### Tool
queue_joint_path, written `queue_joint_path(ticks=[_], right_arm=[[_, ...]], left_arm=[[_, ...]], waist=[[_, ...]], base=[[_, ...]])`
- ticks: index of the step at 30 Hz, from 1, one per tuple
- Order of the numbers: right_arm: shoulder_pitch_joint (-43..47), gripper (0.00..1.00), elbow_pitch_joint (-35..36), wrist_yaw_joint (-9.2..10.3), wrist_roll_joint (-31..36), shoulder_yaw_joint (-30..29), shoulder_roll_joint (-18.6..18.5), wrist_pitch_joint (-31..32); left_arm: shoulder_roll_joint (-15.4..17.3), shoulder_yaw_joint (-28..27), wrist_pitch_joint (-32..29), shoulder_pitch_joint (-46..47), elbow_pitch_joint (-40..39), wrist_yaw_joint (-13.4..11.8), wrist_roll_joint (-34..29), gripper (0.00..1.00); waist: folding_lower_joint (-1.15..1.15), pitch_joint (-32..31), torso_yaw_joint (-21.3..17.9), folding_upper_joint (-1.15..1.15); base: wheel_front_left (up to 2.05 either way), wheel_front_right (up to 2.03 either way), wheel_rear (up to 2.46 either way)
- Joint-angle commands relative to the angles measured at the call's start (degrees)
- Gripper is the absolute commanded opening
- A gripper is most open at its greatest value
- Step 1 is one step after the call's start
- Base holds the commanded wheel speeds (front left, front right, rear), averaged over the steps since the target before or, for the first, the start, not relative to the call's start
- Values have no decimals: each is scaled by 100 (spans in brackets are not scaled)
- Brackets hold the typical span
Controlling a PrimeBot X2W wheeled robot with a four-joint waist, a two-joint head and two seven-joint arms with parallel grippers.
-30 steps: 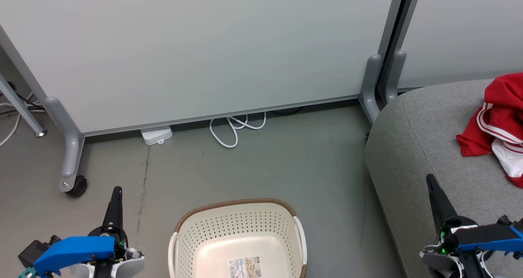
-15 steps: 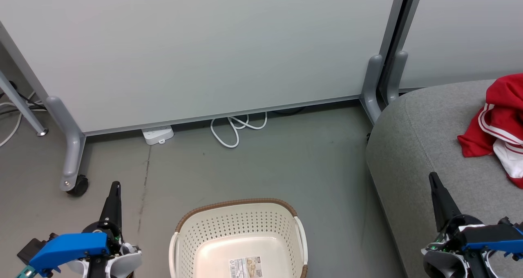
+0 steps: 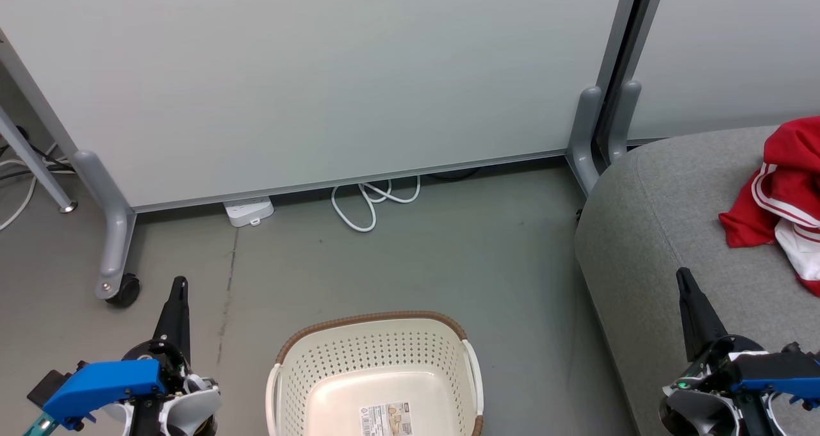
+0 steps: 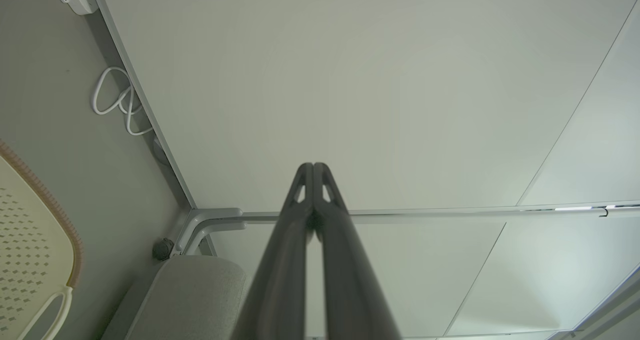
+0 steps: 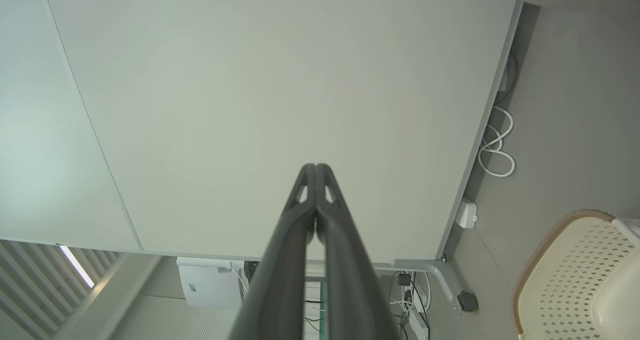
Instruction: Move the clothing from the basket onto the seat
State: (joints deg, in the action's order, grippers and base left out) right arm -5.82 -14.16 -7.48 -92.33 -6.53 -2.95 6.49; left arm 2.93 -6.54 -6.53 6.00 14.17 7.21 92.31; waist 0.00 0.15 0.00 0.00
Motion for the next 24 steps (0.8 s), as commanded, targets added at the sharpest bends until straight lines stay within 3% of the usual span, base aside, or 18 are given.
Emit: queue_joint_path(ticks=[1,24], right_arm=[[-83,0,16,-2,-12,-17,14,19],[-77,0,15,-2,-13,-14,13,18]], left_arm=[[-9,-13,-25,64,-20,50,14,0],[-9,-12,-24,63,-21,50,15,0]], waist=[[0,0,0,0],[0,0,0,0]], base=[[0,0,0],[0,0,0]])
